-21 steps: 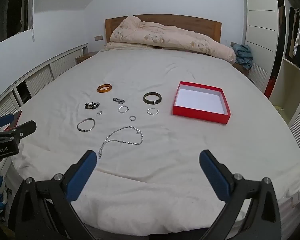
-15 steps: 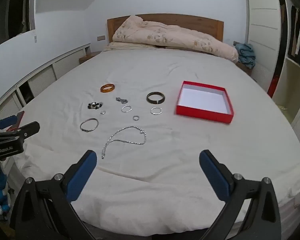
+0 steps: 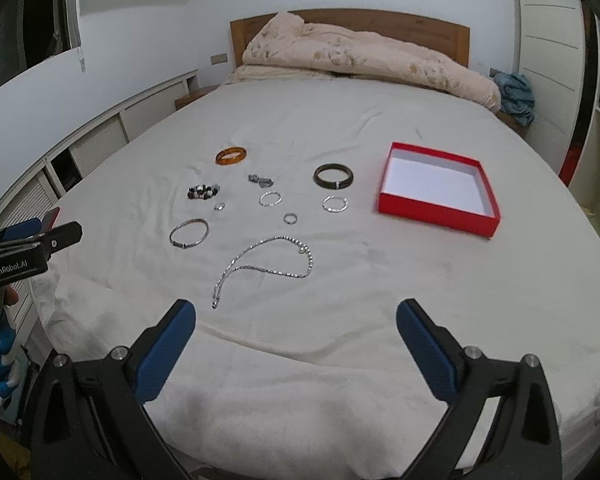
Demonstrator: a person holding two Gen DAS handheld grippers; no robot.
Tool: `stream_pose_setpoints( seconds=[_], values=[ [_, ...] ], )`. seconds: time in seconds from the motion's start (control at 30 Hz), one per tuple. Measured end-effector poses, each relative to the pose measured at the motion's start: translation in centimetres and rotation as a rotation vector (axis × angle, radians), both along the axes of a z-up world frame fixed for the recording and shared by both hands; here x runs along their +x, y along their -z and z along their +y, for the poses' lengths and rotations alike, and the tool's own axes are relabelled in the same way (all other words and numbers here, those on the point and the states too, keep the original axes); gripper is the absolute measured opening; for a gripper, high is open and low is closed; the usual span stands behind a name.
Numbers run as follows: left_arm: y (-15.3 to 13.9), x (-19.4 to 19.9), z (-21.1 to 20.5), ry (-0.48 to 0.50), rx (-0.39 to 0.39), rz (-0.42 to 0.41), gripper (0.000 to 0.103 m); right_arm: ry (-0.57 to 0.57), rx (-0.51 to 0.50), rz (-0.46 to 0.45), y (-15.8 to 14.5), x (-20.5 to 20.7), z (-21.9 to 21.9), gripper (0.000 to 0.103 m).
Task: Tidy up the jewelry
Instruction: 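Move both tools toward the silver chain necklace and silver bangle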
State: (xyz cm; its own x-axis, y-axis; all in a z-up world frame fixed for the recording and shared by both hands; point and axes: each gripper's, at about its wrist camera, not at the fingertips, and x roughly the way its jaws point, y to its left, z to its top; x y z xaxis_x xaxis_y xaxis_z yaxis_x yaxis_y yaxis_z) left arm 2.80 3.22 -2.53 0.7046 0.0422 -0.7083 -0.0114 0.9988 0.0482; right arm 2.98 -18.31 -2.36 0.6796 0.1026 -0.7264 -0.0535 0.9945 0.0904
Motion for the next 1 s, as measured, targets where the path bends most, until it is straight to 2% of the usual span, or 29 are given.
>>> stream_pose_setpoints(
  seconds=[0.07, 0.13, 0.17, 0.27, 0.37, 0.53, 0.6, 0.87, 1.0],
  values=[
    [0.2, 0.5, 0.2, -0.003, 0.001, 0.005, 0.099, -0.005, 0.007, 0.013, 0.5, 0.6, 0.0, 0.092],
    [0.7, 1.2, 0.4, -0.003, -0.006, 0.018, 0.094, -0.009, 0.019, 0.027, 1.0, 1.4, -0.2, 0.075],
    [0.9, 1.4, 0.5, -0.003, -0.010, 0.023, 0.092, -0.012, 0.024, 0.038, 1.4, 1.8, -0.2, 0.072],
    [1.8, 2.4, 0.7, 0.001, -0.016, 0.040, 0.091, -0.023, 0.035, 0.054, 2.2, 2.7, -0.3, 0.072],
    [2.6, 3.4, 0.8, 0.012, -0.018, 0.062, 0.083, -0.045, 0.041, 0.077, 3.2, 3.8, -0.1, 0.072],
    [4.2, 5.8, 1.0, 0.022, -0.031, 0.101, 0.078, -0.074, 0.047, 0.119, 5.2, 5.8, 0.0, 0.071],
    [5.0, 7.1, 1.1, 0.021, -0.039, 0.121, 0.072, -0.081, 0.055, 0.135, 5.9, 6.8, -0.1, 0.067],
    [8.2, 11.8, 1.2, 0.021, -0.064, 0.191, 0.069, -0.146, 0.065, 0.219, 9.5, 11.2, 0.2, 0.065],
    [10.2, 14.0, 0.9, 0.019, -0.060, 0.236, 0.062, -0.179, 0.061, 0.270, 11.6, 13.2, 0.5, 0.065]
  ],
)
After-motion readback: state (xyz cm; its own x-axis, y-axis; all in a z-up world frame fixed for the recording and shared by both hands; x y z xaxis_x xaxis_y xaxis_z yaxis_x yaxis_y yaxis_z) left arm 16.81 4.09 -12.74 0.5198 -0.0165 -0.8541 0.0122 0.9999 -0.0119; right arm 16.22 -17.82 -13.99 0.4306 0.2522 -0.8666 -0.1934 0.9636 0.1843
